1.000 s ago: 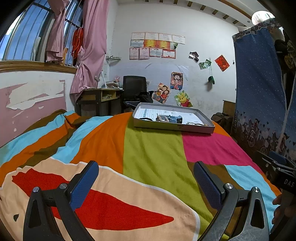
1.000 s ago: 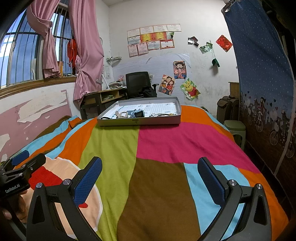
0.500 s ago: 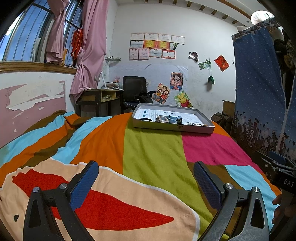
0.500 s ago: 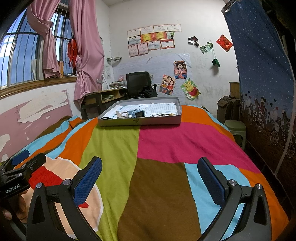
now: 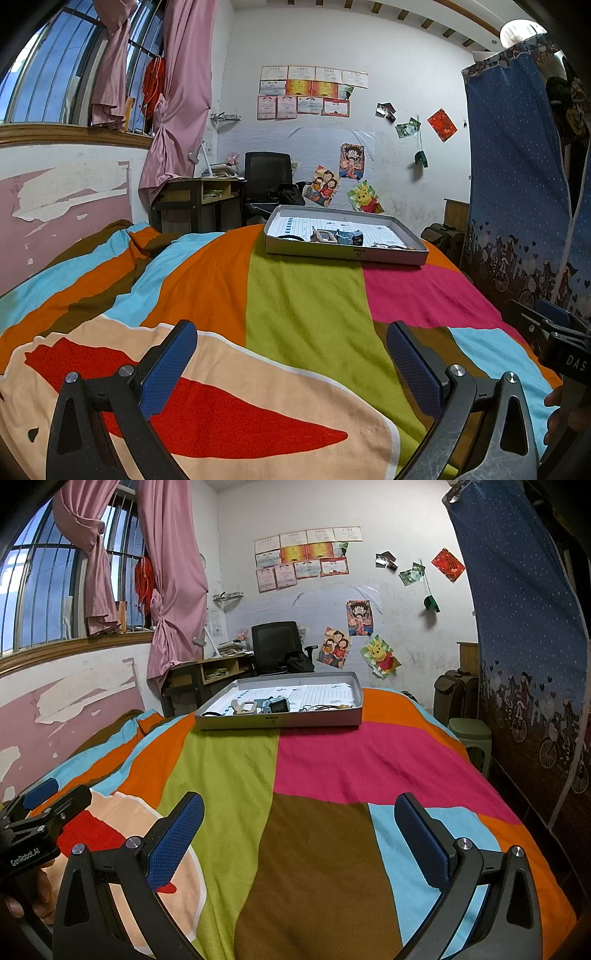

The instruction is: Organize jewelry

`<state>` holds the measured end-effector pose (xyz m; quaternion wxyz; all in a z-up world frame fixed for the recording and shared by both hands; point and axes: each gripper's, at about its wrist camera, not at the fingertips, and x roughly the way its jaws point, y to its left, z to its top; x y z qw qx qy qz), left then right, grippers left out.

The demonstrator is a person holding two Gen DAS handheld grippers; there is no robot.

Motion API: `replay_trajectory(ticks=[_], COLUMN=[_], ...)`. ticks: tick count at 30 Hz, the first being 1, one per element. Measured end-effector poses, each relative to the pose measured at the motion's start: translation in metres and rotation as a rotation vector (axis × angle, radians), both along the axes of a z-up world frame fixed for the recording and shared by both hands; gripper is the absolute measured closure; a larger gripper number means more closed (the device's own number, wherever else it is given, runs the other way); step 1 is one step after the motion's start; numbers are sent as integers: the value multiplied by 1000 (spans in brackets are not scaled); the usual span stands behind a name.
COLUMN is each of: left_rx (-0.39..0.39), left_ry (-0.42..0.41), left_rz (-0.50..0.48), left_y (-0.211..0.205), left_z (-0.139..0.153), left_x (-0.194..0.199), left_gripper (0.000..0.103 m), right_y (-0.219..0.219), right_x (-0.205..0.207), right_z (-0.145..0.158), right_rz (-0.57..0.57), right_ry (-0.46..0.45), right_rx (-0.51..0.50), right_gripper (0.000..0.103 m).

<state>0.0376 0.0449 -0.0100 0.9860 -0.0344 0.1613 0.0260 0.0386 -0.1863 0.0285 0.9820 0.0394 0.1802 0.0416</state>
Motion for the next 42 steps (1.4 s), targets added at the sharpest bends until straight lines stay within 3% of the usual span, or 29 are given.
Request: replay_trajectory(ticks=[23, 32, 42], left_rx=[12, 77, 47], left_ry=[5, 45, 62], left_rz=[1, 50, 75], left_y=[1, 2, 14], left_z=[0, -5, -7], left_x=[1, 9, 11], left_gripper=[0, 0, 0], right_y=[5, 8, 11], right_x=[0, 0, -2], right_z=[-3, -7, -12], right_rz=[3, 6, 8], right_ry=[2, 6, 10], right_rx=[0, -1, 0], right_gripper=[1, 1, 1])
